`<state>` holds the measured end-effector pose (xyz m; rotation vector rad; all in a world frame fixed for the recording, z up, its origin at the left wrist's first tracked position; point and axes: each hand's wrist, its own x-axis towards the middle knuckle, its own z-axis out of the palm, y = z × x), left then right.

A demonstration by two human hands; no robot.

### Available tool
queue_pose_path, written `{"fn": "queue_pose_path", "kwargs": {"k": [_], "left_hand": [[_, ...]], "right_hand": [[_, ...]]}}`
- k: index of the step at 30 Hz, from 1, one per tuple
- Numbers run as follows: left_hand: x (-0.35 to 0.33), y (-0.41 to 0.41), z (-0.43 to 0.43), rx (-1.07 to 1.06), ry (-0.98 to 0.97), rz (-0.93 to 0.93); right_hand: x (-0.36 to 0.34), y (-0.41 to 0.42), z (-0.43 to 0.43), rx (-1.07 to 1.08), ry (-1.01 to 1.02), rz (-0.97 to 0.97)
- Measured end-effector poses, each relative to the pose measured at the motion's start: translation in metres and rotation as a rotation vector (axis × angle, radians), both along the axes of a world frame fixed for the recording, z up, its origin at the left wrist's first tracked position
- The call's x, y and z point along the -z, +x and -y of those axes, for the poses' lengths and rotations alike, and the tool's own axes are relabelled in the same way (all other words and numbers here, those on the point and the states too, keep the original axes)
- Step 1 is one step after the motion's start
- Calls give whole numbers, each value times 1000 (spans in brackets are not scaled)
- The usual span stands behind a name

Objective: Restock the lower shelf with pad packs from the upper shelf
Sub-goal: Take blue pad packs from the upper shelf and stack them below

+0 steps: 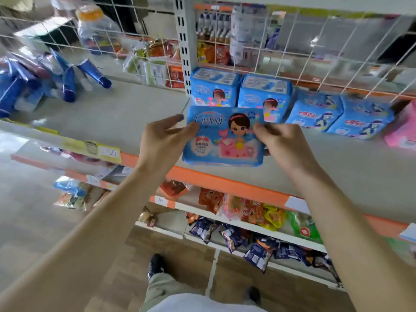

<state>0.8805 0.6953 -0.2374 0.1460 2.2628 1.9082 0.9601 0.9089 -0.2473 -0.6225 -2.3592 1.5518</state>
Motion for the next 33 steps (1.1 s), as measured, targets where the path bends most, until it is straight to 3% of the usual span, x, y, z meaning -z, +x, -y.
{"fn": "queue_pose_path", "kwargs": {"k": [5, 15, 26, 33], "left_hand": [[17, -55, 42, 232, 43, -108], [65, -123, 56, 382, -116, -225], [88, -162, 2, 366, -225, -370], [100, -178, -13, 330, -175, -374]], "right_hand": [[18, -31, 48, -66, -6, -141], [62, -71, 94, 138, 75, -200], [96, -117, 44, 242, 233, -241], [110, -137, 28, 277, 318, -260]]}}
